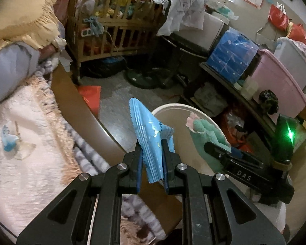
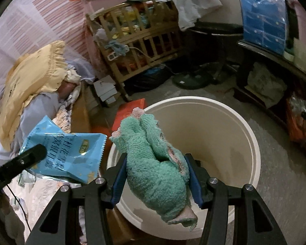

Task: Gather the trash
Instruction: 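Carry the blue bag and green plush over the white bucket and open both tools, then move both open tools back over the remaining trash on the bed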

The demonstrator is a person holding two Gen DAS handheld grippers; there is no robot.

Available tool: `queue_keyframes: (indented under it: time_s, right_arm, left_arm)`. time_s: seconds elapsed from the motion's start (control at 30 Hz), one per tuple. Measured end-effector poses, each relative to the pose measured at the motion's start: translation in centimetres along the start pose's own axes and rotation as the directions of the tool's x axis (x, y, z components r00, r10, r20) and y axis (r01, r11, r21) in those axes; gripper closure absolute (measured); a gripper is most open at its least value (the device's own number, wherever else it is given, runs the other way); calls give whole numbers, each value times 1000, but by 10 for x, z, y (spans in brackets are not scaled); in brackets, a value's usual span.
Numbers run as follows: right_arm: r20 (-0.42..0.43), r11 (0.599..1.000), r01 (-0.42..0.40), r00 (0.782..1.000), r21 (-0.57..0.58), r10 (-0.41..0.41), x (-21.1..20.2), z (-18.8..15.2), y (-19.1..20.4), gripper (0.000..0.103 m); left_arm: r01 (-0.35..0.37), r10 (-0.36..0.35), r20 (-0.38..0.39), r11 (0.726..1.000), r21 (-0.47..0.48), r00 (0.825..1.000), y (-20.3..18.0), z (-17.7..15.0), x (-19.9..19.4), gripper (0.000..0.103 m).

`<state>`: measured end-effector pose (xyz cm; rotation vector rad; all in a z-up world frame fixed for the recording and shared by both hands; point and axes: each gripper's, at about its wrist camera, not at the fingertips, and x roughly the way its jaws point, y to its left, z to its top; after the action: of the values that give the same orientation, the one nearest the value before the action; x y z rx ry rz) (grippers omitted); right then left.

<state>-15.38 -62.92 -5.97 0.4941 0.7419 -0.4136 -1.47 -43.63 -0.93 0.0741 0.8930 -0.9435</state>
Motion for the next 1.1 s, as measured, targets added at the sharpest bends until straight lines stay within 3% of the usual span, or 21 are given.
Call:
queue_keyframes:
  time_s: [0.43, 0.5, 0.63, 0.67, 1.1]
  right_arm:
    - [-20, 998, 17, 1000, 58, -16, 12, -2, -16, 50]
    - [-25, 998, 19, 1000, 62, -17, 14, -3, -18, 50]
    - [-32, 996, 19, 999, 90, -17, 17, -4, -20, 42]
    - [-33, 995, 20, 999, 97, -17, 17, -5, -22, 41]
    - [-77, 998, -6, 997, 66, 11, 26, -13, -7, 41]
  left_arm:
    - [24, -24, -45, 1000, 14, 999, -14, -10, 33, 89]
    - [33, -32, -44, 999, 20, 999, -16, -11, 34, 83]
    - [33, -32, -48, 999, 26, 998, -15, -13, 35, 55]
    - [34, -33, -49, 999, 27, 998, -15, -14, 34, 53]
    - [-57, 56, -49, 998, -6, 997, 16, -32, 15, 53]
